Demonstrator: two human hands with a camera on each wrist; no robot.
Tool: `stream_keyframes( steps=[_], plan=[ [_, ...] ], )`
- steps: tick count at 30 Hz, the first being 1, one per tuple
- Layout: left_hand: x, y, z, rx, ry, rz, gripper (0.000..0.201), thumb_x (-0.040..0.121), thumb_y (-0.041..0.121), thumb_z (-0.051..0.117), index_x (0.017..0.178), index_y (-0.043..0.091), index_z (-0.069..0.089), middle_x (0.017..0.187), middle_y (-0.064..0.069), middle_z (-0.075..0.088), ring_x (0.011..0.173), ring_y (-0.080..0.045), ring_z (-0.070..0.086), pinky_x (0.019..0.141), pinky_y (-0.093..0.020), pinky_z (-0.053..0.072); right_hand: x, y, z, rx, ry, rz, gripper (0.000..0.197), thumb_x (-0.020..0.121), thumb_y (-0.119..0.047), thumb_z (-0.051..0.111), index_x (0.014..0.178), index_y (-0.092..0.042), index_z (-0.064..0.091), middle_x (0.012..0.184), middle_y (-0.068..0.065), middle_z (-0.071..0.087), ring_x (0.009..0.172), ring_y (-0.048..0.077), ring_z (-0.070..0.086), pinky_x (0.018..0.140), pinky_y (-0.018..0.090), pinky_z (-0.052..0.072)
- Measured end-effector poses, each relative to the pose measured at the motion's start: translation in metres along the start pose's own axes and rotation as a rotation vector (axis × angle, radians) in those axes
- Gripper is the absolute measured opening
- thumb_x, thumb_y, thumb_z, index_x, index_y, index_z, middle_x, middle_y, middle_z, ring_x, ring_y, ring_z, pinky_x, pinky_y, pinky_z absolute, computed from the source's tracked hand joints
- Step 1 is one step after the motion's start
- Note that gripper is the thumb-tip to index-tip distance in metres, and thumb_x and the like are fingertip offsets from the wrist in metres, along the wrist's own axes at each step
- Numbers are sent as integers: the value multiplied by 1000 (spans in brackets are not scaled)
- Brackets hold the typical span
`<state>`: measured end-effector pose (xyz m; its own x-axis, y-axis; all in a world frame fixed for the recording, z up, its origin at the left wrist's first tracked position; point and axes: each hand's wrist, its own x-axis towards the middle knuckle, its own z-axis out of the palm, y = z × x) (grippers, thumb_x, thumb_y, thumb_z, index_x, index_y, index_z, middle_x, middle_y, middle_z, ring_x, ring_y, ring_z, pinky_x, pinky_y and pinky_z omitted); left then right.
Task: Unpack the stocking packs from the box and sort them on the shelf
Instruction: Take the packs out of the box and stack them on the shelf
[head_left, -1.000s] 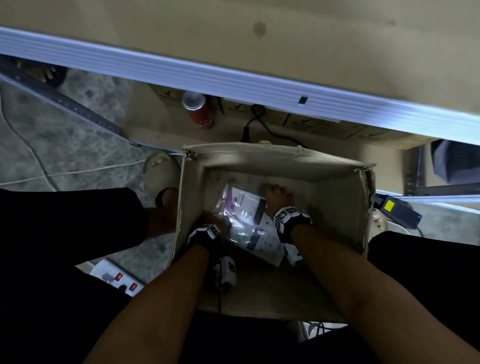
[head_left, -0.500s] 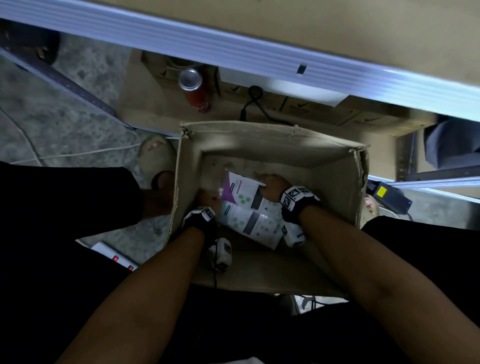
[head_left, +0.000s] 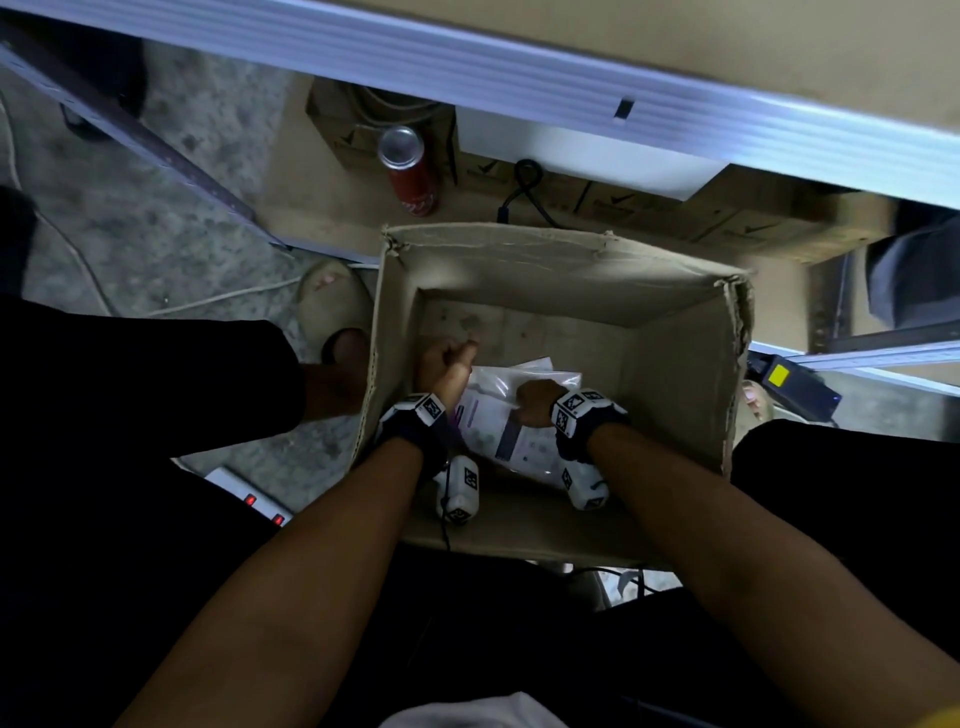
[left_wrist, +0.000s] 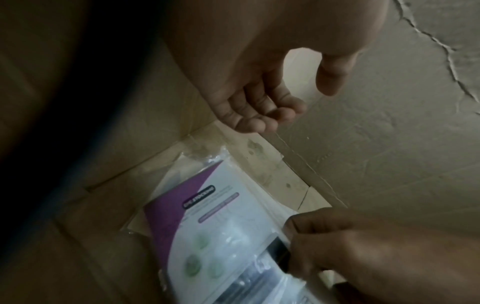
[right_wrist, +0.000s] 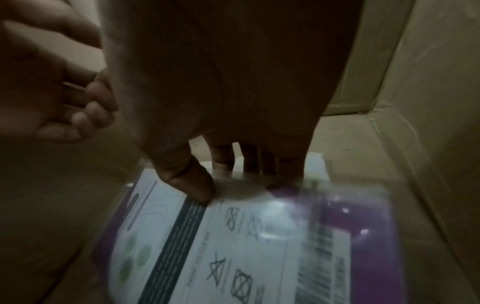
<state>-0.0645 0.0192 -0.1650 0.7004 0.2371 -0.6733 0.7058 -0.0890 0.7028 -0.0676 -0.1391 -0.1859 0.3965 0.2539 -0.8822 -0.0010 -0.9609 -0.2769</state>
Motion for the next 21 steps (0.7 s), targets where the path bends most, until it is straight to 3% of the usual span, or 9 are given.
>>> stream_keyframes(
  steps=[6,9,12,15,17,21],
  plan=[
    [1,-3,0,46,-31,28,30,93,24,66,67,20,51,66,-1,54,73,-21,52,78,-37,45,-5,5,7,12,56,-27,54,96,-22,59,142,-3,39,145,17,46,131,30,48,100,33,40],
    [2,-7,-1,118,-75,35,26,92,25,66,69,21,55,72,-4,60,73,-20,56,81,-35,48,-12,19,-4,-9,24,22,54,98,-19,54,148,-6,37,153,14,38,138,28,41,109,33,36],
    [7,-12,1,231,-129,96,23,90,8,68,72,18,56,87,-12,63,87,-23,59,84,-33,49,-22,38,-16,-18,27,85,61,98,-20,55,152,-7,29,158,14,29,144,29,33,116,35,29],
    [13,-15,7,459,-251,208,11,84,-6,67,92,2,64,98,-18,65,93,-28,62,82,-29,51,-29,49,-22,-9,54,101,57,99,-20,53,150,-5,32,156,16,33,141,30,36,111,33,31],
    [19,-15,12,666,-347,314,25,81,-5,68,106,-6,68,110,-23,68,104,-35,65,92,-40,52,-32,52,-20,-28,49,93,57,100,-21,51,150,-4,31,157,17,31,143,30,34,113,33,28],
    [27,-14,19,1007,-438,408,44,80,9,69,124,4,65,130,-19,59,124,-35,54,103,-38,43,-39,52,-4,-97,37,83,63,100,-21,51,155,-10,22,161,13,23,148,29,25,118,36,24]
  ],
)
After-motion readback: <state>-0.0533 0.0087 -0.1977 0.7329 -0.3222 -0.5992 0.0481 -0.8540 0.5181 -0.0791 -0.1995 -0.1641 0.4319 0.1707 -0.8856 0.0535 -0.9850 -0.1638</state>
